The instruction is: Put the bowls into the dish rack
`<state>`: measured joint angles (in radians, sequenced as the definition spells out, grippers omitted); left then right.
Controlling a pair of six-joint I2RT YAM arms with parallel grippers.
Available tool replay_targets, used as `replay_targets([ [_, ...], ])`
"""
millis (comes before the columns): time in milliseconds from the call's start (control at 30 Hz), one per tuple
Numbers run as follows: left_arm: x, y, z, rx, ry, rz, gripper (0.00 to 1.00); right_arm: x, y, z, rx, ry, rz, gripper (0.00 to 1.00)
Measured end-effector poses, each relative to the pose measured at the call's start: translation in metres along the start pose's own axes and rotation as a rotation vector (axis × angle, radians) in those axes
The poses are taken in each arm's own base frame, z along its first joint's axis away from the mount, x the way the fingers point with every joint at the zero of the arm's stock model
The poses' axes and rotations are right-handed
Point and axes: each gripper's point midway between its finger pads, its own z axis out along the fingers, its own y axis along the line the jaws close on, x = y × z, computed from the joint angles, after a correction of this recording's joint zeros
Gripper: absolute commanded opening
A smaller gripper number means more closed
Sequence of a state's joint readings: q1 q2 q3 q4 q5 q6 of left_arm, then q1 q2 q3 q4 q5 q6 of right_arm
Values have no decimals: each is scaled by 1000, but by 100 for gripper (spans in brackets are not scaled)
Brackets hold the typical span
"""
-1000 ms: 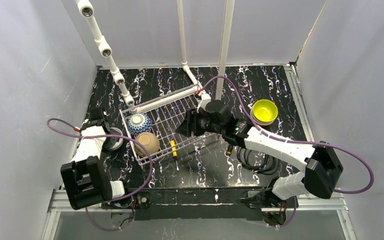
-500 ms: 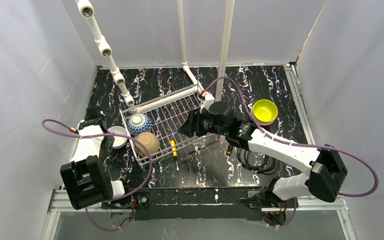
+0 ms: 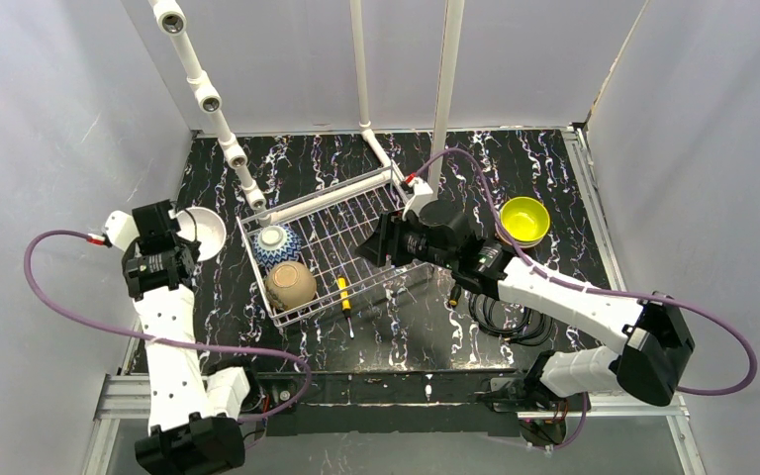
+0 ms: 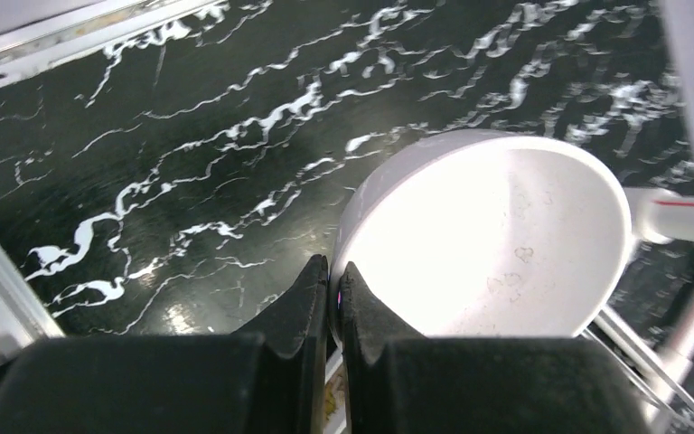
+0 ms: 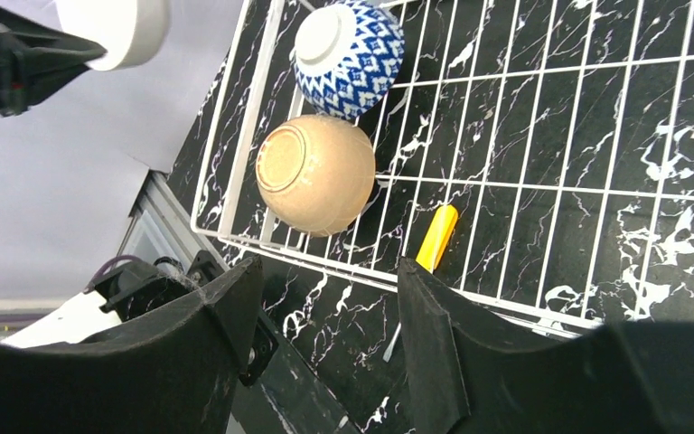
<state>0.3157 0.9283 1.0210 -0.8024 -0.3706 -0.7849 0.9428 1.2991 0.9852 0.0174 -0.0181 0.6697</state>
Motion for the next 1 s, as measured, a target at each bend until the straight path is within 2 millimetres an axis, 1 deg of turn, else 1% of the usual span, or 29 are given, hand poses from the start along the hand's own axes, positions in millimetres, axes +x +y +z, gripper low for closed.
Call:
replay_targets([
  [100, -12, -16, -23, 94, -5, -12, 0, -5, -2, -2, 16, -25, -1, 67],
  [167, -17, -33, -37, 179, 10, -22, 0, -9, -4, -3, 29, -42, -3, 68],
  [267, -13, -56, -52, 301, 74, -16, 0, -12, -6, -3, 45, -54, -18, 69],
  [333, -3, -72, -60, 381, 143, 8, 0, -15, -7, -3, 53, -58, -38, 70],
  [400, 12, -84, -67, 445, 216, 42, 0, -20, -6, -4, 55, -69, -68, 71],
  [533, 44, -104, -85, 563, 340, 146, 0, -34, 3, -8, 28, -96, -182, 71],
  [633, 72, -116, -100, 634, 426, 245, 0, -38, 14, -13, -35, -95, -300, 71],
  [700, 90, -122, -108, 665, 480, 308, 0, -43, 26, -18, -96, -102, -401, 71],
  [800, 110, -126, -116, 690, 528, 377, 0, -49, 44, -25, -190, -127, -545, 74],
  [900, 124, -128, -123, 710, 549, 434, 0, -52, 60, -31, -286, -151, -687, 76],
  [1000, 134, -127, -126, 718, 560, 495, 0, -48, 73, -33, -373, -164, -828, 76],
])
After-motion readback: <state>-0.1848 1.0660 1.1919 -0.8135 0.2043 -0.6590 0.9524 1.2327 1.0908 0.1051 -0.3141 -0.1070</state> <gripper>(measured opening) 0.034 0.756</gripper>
